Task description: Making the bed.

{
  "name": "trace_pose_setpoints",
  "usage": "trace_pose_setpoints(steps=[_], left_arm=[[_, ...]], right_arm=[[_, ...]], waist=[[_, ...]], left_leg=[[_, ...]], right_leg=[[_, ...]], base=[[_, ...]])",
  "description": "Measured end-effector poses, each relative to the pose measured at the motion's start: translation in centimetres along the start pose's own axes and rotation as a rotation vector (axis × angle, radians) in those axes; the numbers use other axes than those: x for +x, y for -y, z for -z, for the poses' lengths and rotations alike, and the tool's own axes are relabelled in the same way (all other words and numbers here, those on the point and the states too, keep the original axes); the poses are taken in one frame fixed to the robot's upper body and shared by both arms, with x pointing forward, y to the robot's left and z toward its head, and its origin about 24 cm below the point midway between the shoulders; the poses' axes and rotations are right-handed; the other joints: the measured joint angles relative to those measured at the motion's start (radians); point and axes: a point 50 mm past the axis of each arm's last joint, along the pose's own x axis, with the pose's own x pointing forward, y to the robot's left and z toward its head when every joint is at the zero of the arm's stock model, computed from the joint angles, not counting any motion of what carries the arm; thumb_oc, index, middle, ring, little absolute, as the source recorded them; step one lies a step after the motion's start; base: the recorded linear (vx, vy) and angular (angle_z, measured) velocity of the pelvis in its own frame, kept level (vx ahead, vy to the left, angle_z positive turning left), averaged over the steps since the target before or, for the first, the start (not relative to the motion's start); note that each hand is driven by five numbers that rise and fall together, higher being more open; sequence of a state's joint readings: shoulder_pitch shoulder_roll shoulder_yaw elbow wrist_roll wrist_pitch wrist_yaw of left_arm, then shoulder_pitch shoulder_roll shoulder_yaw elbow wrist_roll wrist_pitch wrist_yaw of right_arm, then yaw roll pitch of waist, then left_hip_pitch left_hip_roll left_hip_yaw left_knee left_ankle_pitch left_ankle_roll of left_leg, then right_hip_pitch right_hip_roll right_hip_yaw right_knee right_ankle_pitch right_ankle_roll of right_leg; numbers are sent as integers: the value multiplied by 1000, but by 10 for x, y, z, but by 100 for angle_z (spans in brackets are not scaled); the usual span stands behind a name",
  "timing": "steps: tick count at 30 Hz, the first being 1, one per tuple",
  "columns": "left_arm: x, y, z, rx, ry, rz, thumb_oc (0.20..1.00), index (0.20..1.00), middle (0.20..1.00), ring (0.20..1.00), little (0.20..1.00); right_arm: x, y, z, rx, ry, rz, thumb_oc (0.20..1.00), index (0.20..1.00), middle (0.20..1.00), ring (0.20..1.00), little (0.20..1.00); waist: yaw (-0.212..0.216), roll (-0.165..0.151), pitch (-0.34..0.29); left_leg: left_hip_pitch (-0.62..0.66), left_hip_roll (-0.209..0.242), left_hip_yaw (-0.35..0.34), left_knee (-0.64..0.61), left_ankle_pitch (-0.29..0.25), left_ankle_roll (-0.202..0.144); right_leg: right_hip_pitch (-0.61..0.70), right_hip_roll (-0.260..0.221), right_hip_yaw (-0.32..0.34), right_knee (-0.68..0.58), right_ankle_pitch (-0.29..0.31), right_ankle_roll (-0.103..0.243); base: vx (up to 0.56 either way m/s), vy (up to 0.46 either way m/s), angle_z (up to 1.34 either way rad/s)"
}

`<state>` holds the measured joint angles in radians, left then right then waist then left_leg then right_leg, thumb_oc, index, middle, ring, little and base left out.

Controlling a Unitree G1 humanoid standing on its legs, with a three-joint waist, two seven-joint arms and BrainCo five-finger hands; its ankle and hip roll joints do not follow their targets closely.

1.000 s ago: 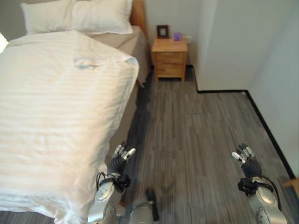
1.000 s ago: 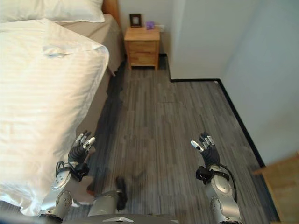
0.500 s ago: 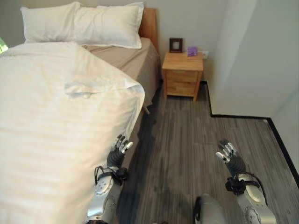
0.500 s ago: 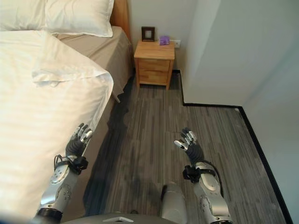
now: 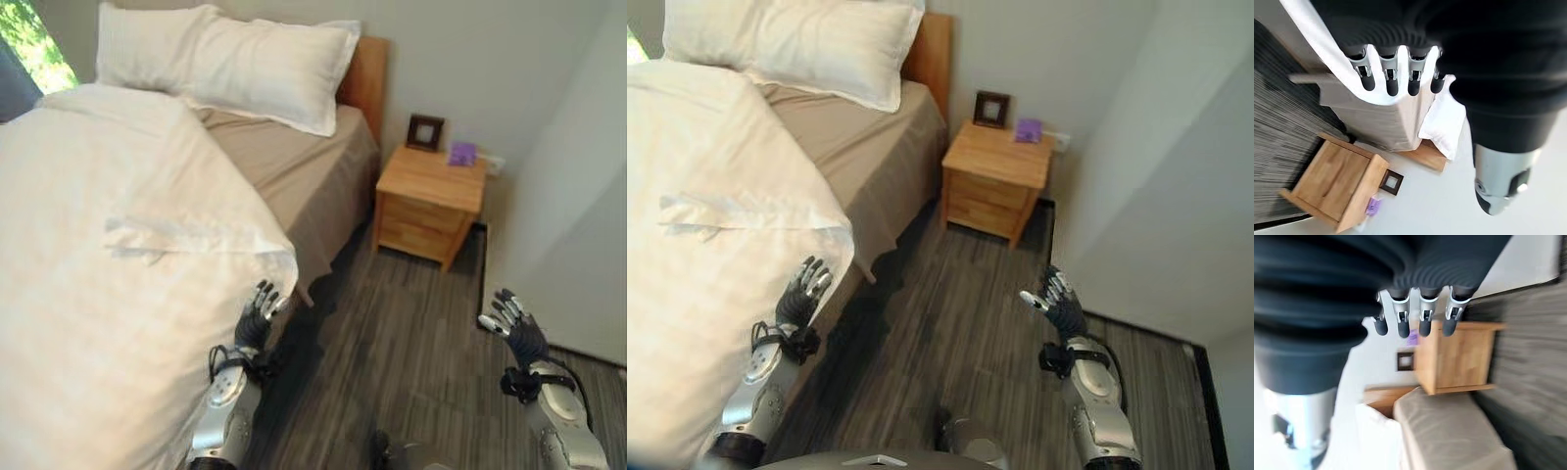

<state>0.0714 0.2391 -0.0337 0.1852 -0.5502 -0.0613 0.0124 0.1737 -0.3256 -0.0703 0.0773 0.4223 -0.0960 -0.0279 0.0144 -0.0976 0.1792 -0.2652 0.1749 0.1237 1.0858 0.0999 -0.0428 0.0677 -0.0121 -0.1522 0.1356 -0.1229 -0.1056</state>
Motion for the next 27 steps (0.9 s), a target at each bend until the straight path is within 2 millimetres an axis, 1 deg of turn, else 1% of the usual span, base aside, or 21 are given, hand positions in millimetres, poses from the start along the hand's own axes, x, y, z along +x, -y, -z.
trace_pose_setpoints(steps=[1, 3, 4, 5, 7, 8, 9, 10, 11, 12, 13, 14, 15, 16, 18, 19, 21, 22, 24, 25, 27], left_arm=[[-1, -1, 0, -18, 3, -5, 1000, 1000, 1000, 1000, 1000], [-3, -5, 2, -59, -2, -10, 1000, 1000, 1000, 1000, 1000], [-4, -6, 7, -88, -23, -22, 1000, 1000, 1000, 1000, 1000], [-6, -7, 10, -88, -35, -25, 1000, 1000, 1000, 1000, 1000], [-9, -10, 13, -83, -46, -34, 1000, 1000, 1000, 1000, 1000], [-9, -9, 14, -89, -47, -33, 1000, 1000, 1000, 1000, 1000], [-11, -5, 18, -102, -59, -26, 1000, 1000, 1000, 1000, 1000], [-11, -2, 20, -112, -66, -24, 1000, 1000, 1000, 1000, 1000], [-10, 3, 19, -111, -60, -4, 1000, 1000, 1000, 1000, 1000], [-3, 4, 13, -105, -38, -2, 1000, 1000, 1000, 1000, 1000], [0, 5, 11, -103, -32, 2, 1000, 1000, 1000, 1000, 1000], [3, 9, 8, -108, -19, 13, 1000, 1000, 1000, 1000, 1000], [7, 17, 5, -98, -16, 47, 1000, 1000, 1000, 1000, 1000], [7, 18, 5, -90, -16, 61, 1000, 1000, 1000, 1000, 1000], [7, 12, -7, -55, 24, 64, 1000, 1000, 1000, 1000, 1000], [3, 4, -5, -40, 13, 46, 1000, 1000, 1000, 1000, 1000], [2, -5, -8, -11, 12, 38, 1000, 1000, 1000, 1000, 1000], [2, -8, -9, 8, 9, 44, 1000, 1000, 1000, 1000, 1000], [-6, -22, -6, 64, -31, 39, 1000, 1000, 1000, 1000, 1000], [-8, -20, -1, 45, -42, 35, 1000, 1000, 1000, 1000, 1000], [-10, -11, 5, 36, -55, 83, 1000, 1000, 1000, 1000, 1000]], right_arm=[[-1, 2, 1, -3, -7, 19, 1000, 1000, 1000, 1000, 1000], [1, 3, -6, -8, 21, 25, 1000, 1000, 1000, 1000, 1000], [2, 2, -15, -16, 58, 15, 1000, 1000, 1000, 1000, 1000], [4, 1, -18, -24, 70, 4, 1000, 1000, 1000, 1000, 1000], [3, -5, -25, -77, 93, -36, 1000, 1000, 1000, 1000, 1000], [4, -8, -26, -101, 98, -53, 1000, 1000, 1000, 1000, 1000], [4, -13, -27, -113, 104, -81, 1000, 1000, 1000, 1000, 1000], [2, -25, -21, -84, 90, -114, 1000, 1000, 1000, 1000, 1000], [2, -31, -23, -94, 101, -149, 1000, 1000, 1000, 1000, 1000], [1, -41, -31, -93, 145, -177, 1000, 1000, 1000, 1000, 1000], [1, -44, -32, -88, 154, -189, 1000, 1000, 1000, 1000, 1000], [0, -45, -31, -83, 150, -195, 1000, 1000, 1000, 1000, 1000], [-2, -42, -24, -88, 116, -202, 1000, 1000, 1000, 1000, 1000], [-6, -37, -20, -102, 91, -195, 1000, 1000, 1000, 1000, 1000], [-5, -30, -18, -134, 74, -197, 1000, 1000, 1000, 1000, 1000], [-6, -26, -17, -133, 69, -183, 1000, 1000, 1000, 1000, 1000], [-11, -17, -12, -138, 45, -150, 1000, 1000, 1000, 1000, 1000], [-12, -13, -12, -138, 43, -130, 1000, 1000, 1000, 1000, 1000], [-16, -5, -6, -129, 19, -93, 1000, 1000, 1000, 1000, 1000], [-12, 1, -8, -136, 23, -72, 1000, 1000, 1000, 1000, 1000], [-9, 8, -11, -143, 33, -42, 1000, 1000, 1000, 1000, 1000]], waist=[[6, -16, 12], [31, -13, 22], [25, 10, 30], [18, 30, 28], [7, 54, 6], [6, 52, -1], [-12, 93, -26], [-27, 70, -46], [-26, 65, -48], [-20, 43, -44], [-19, 33, -43], [-25, 35, -34], [-72, 81, 1], [-99, 91, -3], [-66, 86, -4], [-63, 77, -13], [-96, 79, -31], [-95, 65, -33], [-95, -25, -72], [-71, 0, -71], [-76, 22, -69]], left_leg=[[-55, -7, 45, -53, -16, -2], [-101, -3, 145, -235, -34, -7], [-106, 9, 251, -424, -31, -2], [-113, 6, 287, -496, -29, 1], [-62, -87, 402, -775, -29, 2], [-2, -141, 484, -849, -31, 45], [90, -179, 481, -872, -113, 197], [182, -235, 404, -986, -156, 316], [242, -251, 379, -1045, -146, 308], [286, -276, 341, -1046, -166, 277], [309, -292, 331, -1052, -173, 266], [331, -299, 296, -1054, -189, 258], [391, -261, 188, -1068, -191, 243], [407, -250, 154, -1080, -186, 237], [481, -253, 110, -1126, -199, 213], [497, -249, 40, -1111, -219, 179], [498, -220, -90, -1099, -239, 147], [508, -212, -102, -1101, -246, 135], [530, -230, -174, -1075, -289, 70], [527, -200, -174, -1057, -317, 39], [490, -152, -216, -1026, -329, 12]], right_leg=[[46, -13, -12, -34, 1, 2], [119, -8, -37, -114, -14, 26], [182, 15, -71, -162, -20, 34], [203, 29, -87, -170, -36, 38], [260, 47, -149, -188, -94, 89], [289, 53, -162, -177, -114, 124], [296, 82, -159, -77, -145, 172], [258, 52, -149, 115, -180, 196], [158, 13, -150, 365, -182, 256], [-24, -105, -175, 811, -63, 319], [-106, -164, -183, 999, -3, 326], [-186, -182, -165, 1118, 21, 309], [-285, -88, -71, 1050, -47, 207], [-324, -82, -45, 949, -64, 213], [-425, -125, 54, 736, -60, 216], [-433, -128, 158, 545, -36, 203], [-343, -61, 422, 223, 1, 256], [-317, -55, 453, 126, 58, 254], [-214, -55, 558, -25, 199, 256], [-201, -44, 524, -11, 175, 287], [-184, -18, 479, -10, 153, 259]], base=[[660, -122, 24], [511, -22, 15], [538, 10, 41], [536, 20, 68], [462, 94, 70], [360, 147, 91], [531, 245, 92], [319, 178, 85], [474, 144, 66], [298, -14, 49], [332, -98, 51], [267, -109, 125], [195, -84, 190], [250, -175, 233], [292, -264, 133], [227, -197, 129], [199, -146, 184], [197, -169, 165], [178, -210, 129], [114, -234, 97], [48, -173, 104]])
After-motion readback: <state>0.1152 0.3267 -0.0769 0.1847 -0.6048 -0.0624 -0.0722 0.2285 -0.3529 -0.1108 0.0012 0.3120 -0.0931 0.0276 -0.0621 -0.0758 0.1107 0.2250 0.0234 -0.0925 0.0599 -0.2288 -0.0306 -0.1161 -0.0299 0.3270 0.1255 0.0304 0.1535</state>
